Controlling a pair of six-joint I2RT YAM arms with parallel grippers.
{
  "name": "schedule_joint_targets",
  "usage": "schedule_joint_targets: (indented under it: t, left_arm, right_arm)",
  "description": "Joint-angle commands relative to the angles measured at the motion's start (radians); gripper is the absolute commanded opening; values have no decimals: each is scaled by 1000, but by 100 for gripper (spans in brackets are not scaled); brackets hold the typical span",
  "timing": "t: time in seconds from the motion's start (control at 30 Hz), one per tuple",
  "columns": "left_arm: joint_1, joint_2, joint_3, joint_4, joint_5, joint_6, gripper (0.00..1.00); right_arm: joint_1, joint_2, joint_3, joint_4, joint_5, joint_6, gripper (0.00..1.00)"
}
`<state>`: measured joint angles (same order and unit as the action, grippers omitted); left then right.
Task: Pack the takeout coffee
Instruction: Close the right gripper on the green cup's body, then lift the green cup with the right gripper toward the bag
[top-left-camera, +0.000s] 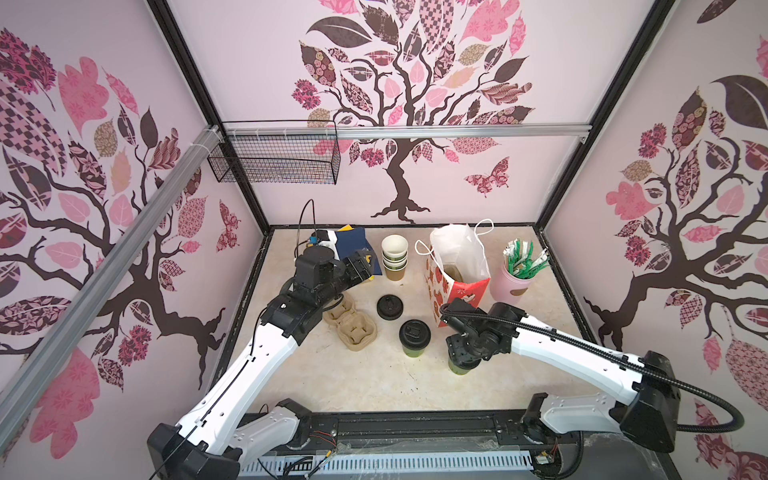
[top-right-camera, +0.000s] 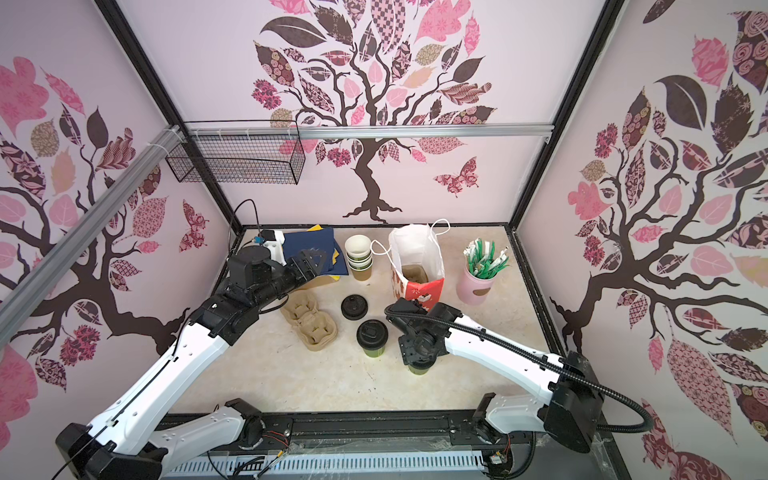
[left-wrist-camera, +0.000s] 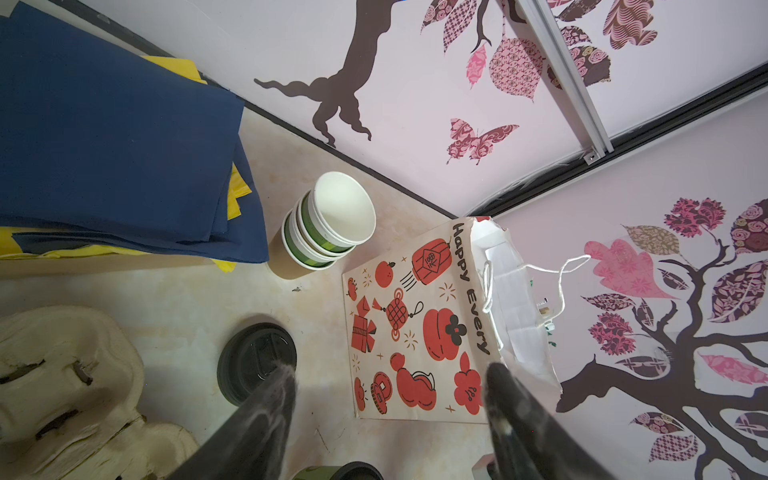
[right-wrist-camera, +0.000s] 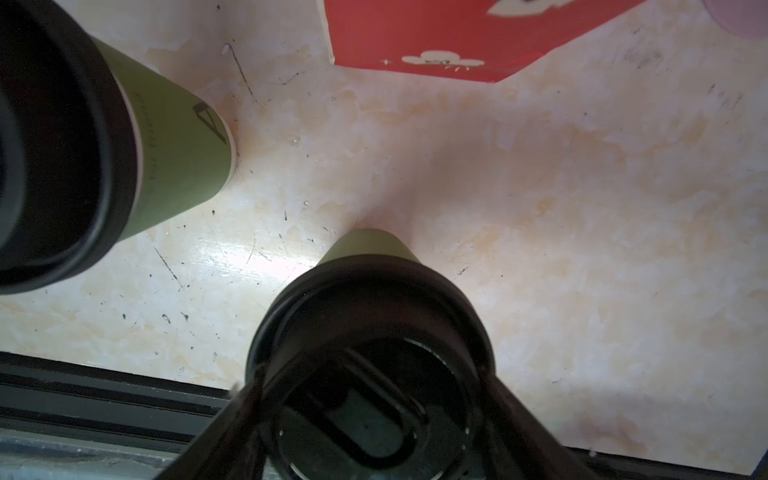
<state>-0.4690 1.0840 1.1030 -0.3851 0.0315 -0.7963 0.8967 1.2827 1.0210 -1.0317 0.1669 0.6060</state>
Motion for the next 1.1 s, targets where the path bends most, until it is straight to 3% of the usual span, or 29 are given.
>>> schedule_joint_targets:
  t: [0.0, 0.37, 0.67, 1.07]
  left_arm:
    - [5, 5, 42, -4, 10, 17, 75]
    - [6, 19, 57, 0, 11, 25, 75]
    - [7, 43, 73, 12, 21, 26, 74]
    - [7, 90, 109, 30, 44, 28, 74]
  right_arm:
    - [8, -9, 19, -64, 7, 55, 74]
    - [8, -76, 142, -245, 2, 20, 74]
    - [7, -98, 354, -442, -12, -20, 73]
    - [7, -122, 563, -444, -75, -57, 72]
